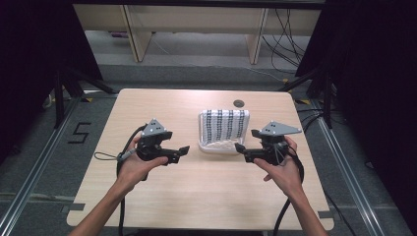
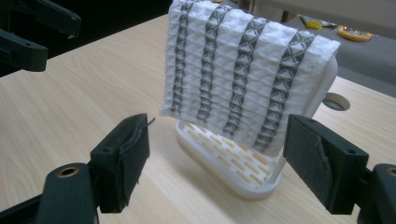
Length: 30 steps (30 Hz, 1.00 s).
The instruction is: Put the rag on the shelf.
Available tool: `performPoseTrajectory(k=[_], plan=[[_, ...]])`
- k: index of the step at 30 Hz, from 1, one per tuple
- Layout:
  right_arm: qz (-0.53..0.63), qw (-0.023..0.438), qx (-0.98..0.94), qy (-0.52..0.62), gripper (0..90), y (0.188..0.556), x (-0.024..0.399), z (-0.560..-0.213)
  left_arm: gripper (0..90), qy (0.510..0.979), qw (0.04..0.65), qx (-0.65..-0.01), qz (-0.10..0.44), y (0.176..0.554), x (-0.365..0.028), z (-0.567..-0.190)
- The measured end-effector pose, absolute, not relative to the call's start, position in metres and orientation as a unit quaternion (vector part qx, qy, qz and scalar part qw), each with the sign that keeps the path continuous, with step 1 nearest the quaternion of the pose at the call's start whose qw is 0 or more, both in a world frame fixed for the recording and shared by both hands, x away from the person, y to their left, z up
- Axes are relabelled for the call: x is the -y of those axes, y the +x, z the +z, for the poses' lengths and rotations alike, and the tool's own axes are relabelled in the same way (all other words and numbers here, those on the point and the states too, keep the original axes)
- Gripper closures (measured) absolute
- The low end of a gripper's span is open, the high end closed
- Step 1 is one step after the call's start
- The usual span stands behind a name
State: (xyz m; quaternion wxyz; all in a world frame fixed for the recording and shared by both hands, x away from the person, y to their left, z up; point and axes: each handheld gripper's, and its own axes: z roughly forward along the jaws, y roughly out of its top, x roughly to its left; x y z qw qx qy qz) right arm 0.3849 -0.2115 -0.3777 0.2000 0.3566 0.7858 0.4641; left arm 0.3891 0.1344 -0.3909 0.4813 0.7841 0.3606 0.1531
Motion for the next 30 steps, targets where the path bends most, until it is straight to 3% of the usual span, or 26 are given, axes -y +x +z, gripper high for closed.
performPoseTrajectory(k=[30], plan=[[0.463, 0.178, -0.794, 0.351, 22.9, 0.362, 0.206, -0.393, 17.6, 0.792, 0.477, -0.349, 0.151, 0.37, -0.138, -0.411]])
